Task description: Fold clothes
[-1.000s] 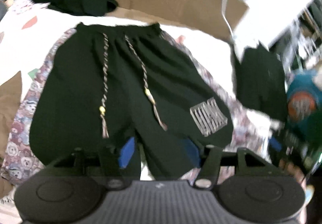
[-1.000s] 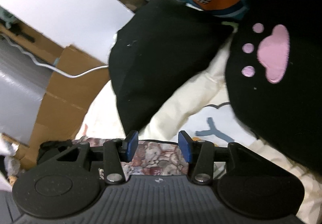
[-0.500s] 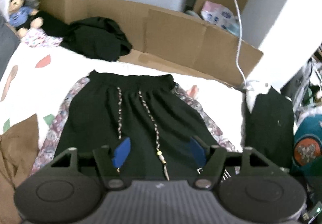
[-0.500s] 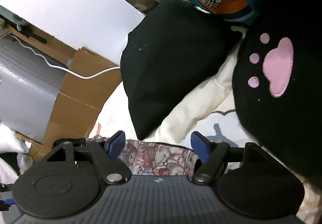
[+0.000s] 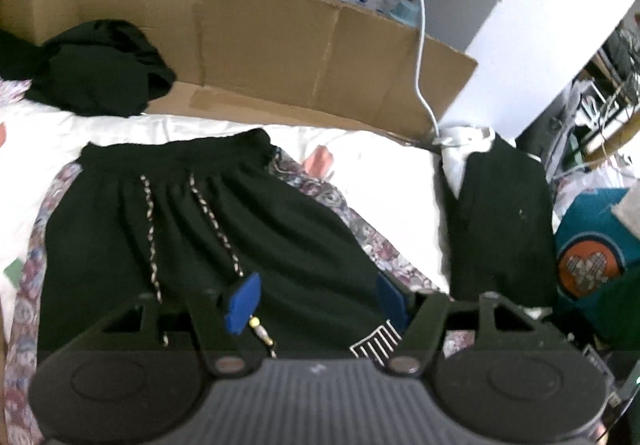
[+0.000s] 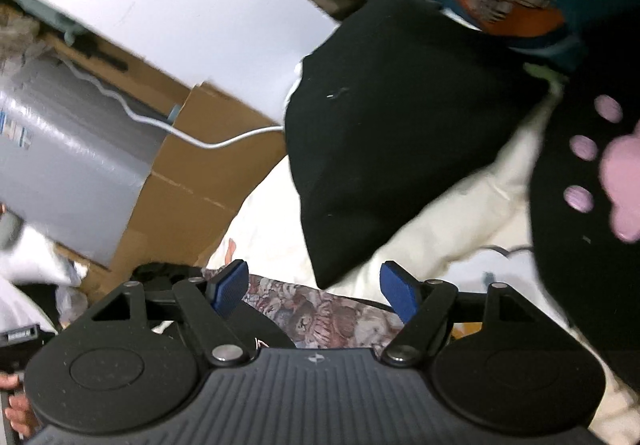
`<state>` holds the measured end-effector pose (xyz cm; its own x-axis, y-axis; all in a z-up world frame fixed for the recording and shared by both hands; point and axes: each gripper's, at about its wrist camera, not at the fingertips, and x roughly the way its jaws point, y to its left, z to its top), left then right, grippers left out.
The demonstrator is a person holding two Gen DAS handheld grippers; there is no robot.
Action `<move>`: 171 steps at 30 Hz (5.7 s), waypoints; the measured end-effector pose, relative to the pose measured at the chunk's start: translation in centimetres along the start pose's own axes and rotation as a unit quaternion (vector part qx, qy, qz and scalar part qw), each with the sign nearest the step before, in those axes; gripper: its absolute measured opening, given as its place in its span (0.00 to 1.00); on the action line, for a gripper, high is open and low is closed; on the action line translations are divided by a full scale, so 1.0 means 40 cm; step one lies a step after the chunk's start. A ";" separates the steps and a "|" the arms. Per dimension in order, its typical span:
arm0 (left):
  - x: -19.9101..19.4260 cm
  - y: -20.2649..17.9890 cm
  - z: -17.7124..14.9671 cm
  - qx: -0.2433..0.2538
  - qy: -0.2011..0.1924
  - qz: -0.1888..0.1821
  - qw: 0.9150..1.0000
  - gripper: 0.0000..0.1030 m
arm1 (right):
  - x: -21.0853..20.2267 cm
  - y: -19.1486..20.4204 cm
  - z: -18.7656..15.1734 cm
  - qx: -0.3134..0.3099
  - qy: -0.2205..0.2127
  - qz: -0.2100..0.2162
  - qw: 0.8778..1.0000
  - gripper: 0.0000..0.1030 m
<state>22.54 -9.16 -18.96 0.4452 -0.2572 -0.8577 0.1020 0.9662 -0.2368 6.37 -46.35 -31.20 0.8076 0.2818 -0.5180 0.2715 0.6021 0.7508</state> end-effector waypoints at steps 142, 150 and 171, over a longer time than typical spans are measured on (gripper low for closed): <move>0.646 0.048 0.243 0.009 0.000 0.044 0.999 0.50 | 0.375 0.176 -0.155 -0.332 0.132 0.005 0.934 0.63; 0.563 0.081 0.294 -0.012 0.002 0.030 0.999 0.63 | 0.364 0.169 -0.130 -0.297 0.122 0.017 0.947 0.63; 0.296 0.258 0.106 -0.033 0.003 0.069 0.997 0.43 | 0.343 0.214 -0.136 -0.296 0.108 0.030 0.948 0.62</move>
<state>32.63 -2.17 -29.64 0.4452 -0.1223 -0.8871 -0.0192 0.9891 -0.1460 16.94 -33.28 -34.11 0.6689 0.4363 -0.6019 -0.1647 0.8765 0.4523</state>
